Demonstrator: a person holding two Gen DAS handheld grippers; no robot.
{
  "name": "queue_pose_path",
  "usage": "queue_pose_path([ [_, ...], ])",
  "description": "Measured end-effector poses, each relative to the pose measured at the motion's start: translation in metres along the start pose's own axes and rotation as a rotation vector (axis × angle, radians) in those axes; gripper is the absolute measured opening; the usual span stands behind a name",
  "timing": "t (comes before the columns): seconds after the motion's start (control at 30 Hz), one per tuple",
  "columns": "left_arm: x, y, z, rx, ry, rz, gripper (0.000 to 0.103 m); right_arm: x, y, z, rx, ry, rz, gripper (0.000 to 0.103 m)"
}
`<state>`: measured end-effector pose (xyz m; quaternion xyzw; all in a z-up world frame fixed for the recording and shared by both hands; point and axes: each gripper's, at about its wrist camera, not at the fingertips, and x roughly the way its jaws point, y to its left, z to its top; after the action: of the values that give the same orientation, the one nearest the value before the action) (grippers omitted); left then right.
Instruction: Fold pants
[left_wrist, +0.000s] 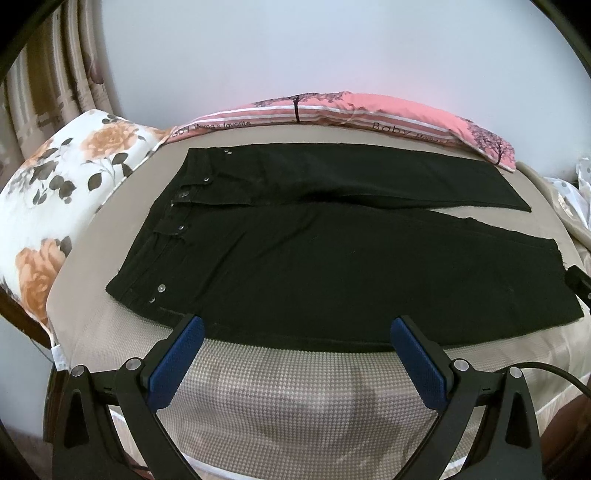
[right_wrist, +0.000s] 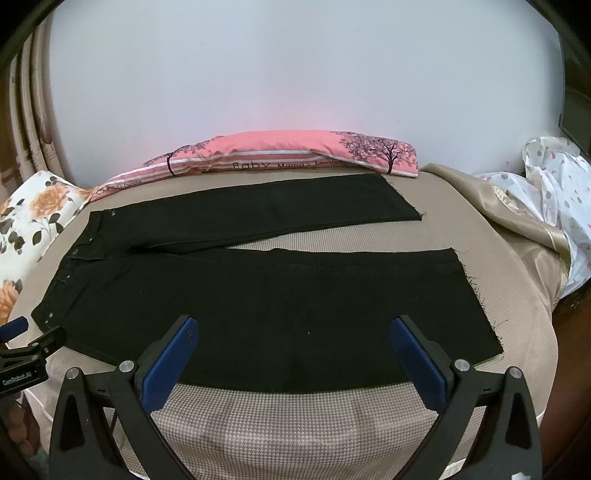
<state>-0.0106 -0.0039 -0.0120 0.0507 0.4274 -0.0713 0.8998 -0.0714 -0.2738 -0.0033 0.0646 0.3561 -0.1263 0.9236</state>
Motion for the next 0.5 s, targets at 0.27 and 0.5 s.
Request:
queue_pose_path([
  [0.27, 0.0021, 0.0004, 0.0010, 0.003, 0.000, 0.005, 0.101, -0.0001, -0.0011, 0.0000, 0.003, 0.003, 0.005, 0.103],
  [0.5, 0.0040, 0.0022, 0.0007, -0.003, 0.005, 0.007, 0.101, 0.0005, -0.0019, -0.0003, 0.005, 0.002, 0.006, 0.103],
])
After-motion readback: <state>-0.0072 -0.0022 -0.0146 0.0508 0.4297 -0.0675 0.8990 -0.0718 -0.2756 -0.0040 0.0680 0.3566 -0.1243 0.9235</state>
